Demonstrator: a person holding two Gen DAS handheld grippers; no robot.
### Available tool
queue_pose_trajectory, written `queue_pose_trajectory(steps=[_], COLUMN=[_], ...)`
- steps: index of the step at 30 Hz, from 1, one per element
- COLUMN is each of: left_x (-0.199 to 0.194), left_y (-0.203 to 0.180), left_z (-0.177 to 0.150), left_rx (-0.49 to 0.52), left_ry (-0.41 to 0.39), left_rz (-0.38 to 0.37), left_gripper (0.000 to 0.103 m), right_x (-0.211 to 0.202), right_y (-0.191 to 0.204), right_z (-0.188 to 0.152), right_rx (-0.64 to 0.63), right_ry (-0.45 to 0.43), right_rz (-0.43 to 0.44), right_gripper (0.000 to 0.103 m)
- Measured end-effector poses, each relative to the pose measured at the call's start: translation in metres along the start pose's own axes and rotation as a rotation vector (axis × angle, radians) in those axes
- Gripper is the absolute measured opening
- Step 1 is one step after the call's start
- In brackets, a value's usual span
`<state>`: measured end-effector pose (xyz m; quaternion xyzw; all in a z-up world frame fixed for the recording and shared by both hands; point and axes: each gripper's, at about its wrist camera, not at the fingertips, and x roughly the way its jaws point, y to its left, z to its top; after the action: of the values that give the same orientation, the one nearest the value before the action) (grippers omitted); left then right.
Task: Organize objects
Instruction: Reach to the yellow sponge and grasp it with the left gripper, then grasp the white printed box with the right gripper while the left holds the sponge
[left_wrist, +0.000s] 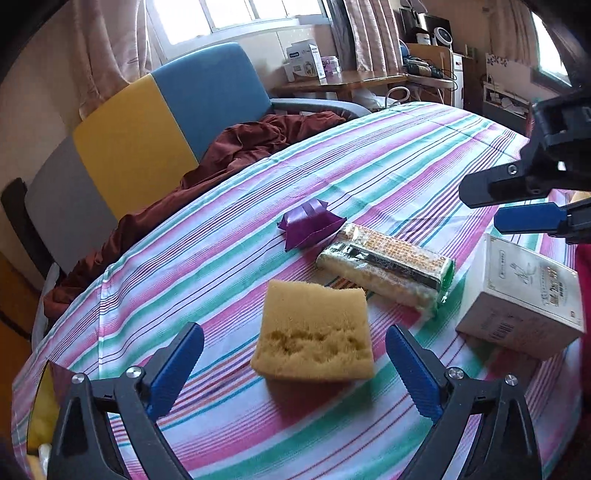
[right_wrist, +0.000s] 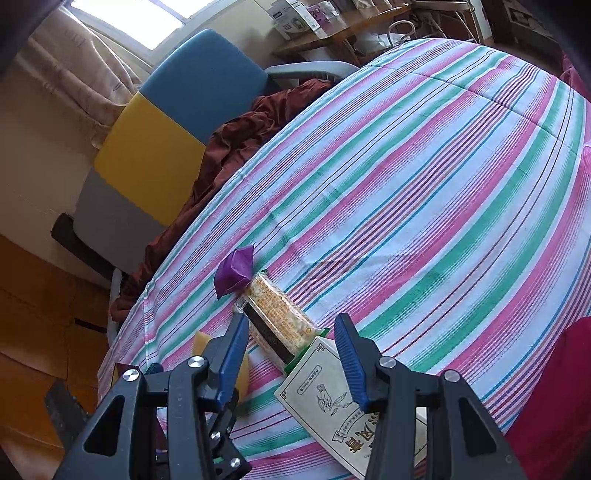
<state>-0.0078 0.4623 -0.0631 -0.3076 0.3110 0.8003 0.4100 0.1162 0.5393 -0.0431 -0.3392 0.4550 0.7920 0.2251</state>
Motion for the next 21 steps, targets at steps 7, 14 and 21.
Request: queue_pose_trajectory(steps=[7, 14, 21], left_x=[0.033, 0.022, -0.017], left_y=[-0.007, 0.002, 0.007], left_z=[0.004, -0.008, -0.054], left_rx=[0.009, -0.091, -0.168], left_ry=[0.039, 0.012, -0.012], left_rz=[-0.056, -0.114, -0.073], left_gripper=[0.089, 0.061, 0.062], right_x=[0.005, 0.006, 0.007], right_y=[0.000, -0.002, -0.002], right_z=[0.000, 0.001, 0.001], right_rx=[0.005, 0.011, 0.017], right_ry=[0.020, 0.022, 0.025], right_rz=[0.005, -0.002, -0.011], right_gripper=[0.049, 0.049, 0.049])
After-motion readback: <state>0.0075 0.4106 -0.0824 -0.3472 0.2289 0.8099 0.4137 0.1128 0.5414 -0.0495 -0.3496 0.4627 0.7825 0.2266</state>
